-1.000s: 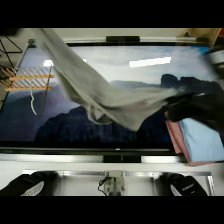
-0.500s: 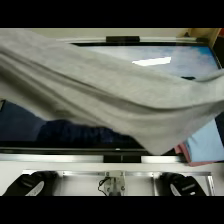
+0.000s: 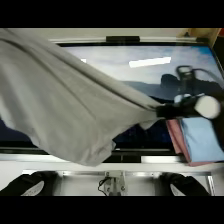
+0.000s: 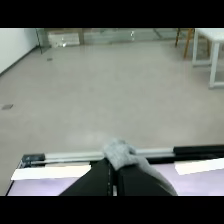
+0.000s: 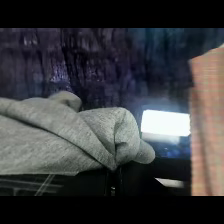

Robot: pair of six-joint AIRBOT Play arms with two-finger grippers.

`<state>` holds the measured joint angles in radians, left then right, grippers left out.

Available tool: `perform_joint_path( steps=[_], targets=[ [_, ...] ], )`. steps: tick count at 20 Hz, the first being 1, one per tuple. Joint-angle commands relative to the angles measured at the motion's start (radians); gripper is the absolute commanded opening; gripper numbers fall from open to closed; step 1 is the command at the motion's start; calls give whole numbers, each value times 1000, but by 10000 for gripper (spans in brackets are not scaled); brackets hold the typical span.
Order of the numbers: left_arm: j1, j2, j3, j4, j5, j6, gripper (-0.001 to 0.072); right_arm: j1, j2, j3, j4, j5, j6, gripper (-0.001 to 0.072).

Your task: Fold the shirts.

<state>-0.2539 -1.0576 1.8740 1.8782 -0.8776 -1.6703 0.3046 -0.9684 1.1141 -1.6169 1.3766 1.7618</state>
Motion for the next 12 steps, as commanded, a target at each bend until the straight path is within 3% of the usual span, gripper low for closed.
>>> perform_joint_path(
  steps=[1, 5, 7, 8, 10, 11, 12],
  targets=[
    [10, -263, 1, 22, 8, -10, 37, 0, -270, -79, 90, -225, 34, 59],
    [8, -558, 1, -56, -95, -114, 40, 0, -481, -79, 220, -308, 26, 59],
    [8, -660, 1, -166, -218, -150, 111, 0, -512, -79, 231, -307, 11, 59],
    [8, -700, 1, -220, -280, -149, 233, 0, -512, -79, 229, -312, 2, 59],
    [9, -740, 2, -287, -380, -148, 569, 0, -511, -79, 220, -315, -21, 59],
    [10, -740, 2, -302, -426, -138, 621, -1, -511, -79, 220, -315, -24, 59],
    [11, -724, 2, -325, -479, -91, 620, 0, -511, -79, 220, -311, -24, 71]
  ],
)
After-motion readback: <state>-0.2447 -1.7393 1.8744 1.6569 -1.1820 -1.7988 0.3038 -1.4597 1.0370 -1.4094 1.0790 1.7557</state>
